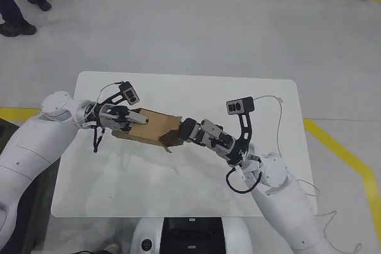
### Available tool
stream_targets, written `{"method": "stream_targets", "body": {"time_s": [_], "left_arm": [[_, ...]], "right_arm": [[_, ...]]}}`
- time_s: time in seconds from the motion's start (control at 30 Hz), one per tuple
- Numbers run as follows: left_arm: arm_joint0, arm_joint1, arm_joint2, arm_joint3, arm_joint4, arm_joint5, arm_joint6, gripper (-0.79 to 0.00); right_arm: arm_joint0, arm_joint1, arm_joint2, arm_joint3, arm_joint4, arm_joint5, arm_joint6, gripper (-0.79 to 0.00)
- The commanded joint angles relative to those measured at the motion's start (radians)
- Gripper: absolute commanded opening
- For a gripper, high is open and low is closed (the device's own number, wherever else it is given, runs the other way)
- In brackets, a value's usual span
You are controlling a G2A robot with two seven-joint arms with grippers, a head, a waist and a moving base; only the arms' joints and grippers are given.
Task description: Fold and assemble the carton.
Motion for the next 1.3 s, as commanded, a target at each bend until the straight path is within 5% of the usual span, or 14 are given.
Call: {"method": "stream_targets", "body": {"time_s": [0.0, 1.27], "left_arm": [[0.0, 0.0, -0.001, 0.001, -0.002, -0.002, 0.0, -0.785], [-0.006, 0.038, 0.067, -0.108, 0.042, 0.028, 0.0, -0.785]], "right_arm": [[-0.004, 0.0, -0.004, -0.003, -0.001, 0.003, 0.004, 0.0], [0.055, -0.011, -0.052, 0.073, -0.025, -0.004, -0.008, 0.0]]}}
